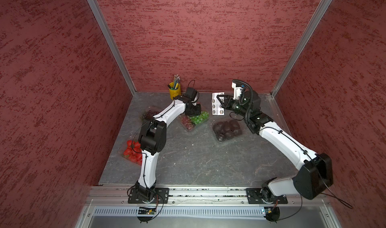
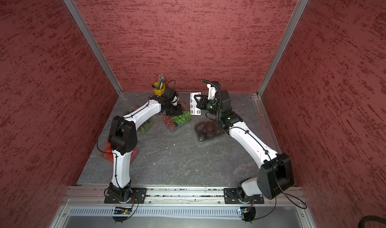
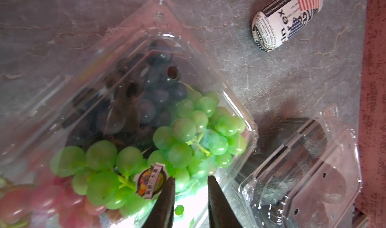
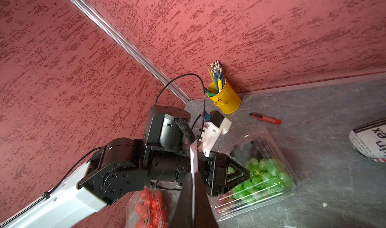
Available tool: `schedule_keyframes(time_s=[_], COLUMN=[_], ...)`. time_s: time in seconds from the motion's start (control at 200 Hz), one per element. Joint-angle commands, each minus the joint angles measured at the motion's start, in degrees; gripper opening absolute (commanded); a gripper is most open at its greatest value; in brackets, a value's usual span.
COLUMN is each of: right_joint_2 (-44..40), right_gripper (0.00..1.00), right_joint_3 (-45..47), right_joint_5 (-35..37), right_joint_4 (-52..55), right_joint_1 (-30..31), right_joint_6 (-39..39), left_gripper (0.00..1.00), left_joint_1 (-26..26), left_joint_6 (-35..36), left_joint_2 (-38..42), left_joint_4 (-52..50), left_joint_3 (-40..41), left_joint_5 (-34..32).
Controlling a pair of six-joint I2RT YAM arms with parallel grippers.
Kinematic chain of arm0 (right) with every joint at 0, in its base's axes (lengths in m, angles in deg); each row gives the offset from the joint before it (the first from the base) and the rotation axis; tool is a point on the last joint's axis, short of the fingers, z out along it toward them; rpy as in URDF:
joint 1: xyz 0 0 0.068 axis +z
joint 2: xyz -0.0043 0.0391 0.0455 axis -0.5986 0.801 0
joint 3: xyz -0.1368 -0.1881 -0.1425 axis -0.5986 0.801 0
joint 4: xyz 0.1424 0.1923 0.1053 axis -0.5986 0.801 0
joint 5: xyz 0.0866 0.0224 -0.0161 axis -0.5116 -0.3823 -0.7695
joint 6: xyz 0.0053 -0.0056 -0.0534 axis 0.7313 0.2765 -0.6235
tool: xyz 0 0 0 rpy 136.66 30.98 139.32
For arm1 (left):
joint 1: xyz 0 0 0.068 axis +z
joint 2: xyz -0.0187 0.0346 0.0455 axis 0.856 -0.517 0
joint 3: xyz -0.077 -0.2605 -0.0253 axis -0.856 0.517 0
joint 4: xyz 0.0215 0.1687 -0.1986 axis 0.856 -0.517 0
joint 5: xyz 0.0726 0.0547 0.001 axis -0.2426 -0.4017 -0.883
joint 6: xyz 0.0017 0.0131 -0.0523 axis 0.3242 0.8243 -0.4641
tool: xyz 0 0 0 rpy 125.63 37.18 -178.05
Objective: Label fruit boxes
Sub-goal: Stick the label on the fruit box, then adjust the label sticker.
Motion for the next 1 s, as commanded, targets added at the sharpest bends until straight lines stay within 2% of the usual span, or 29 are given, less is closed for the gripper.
schedule_keyframes(time_s=[0.0,0.15,0.396,0.566,0.741,0.832,0.997], right_joint_2=[-1.1,-1.4,-1.7,-1.5,-0.9,-0.7,-0.3], right_gripper=[0.00,0.00,0.00,0.00,0.00,0.00,0.00], right_joint_3=[0.5,0.7,1.2,1.1,0.6,0.5,-0.2], right_joint_5=[-0.3,-0.1,-0.1,-0.4,-1.2,-1.7,-4.9], right_joint_4=[-1.6,-1.5,-1.9,-2.4,-2.9,-3.6,-7.6], right_joint_1=[-0.3,-0.3,-0.4,-0.3,-0.3,-0.3,-0.7], right_joint_6=[0.7,0.7,0.8,1.0,1.2,1.2,1.8], left_gripper=[0.28,0.29,0.30,0.34,0.35,0.40,0.63], left_joint_1=[-0.4,-0.1,1.6,3.6,5.1,5.4,7.5], left_joint_6=[-0.8,-0.7,-1.7,-3.2,-4.6,-6.3,-14.8], left_joint_2=[-1.5,-0.3,6.3,11.7,16.0,19.2,25.5], left_joint_4=[0.6,1.3,1.9,4.6,7.2,10.5,24.4], left_joint_3=[1.0,0.3,0.3,3.6,6.4,8.9,15.9], left_joint_5=[1.6,2.7,2.4,2.5,5.3,7.9,20.7])
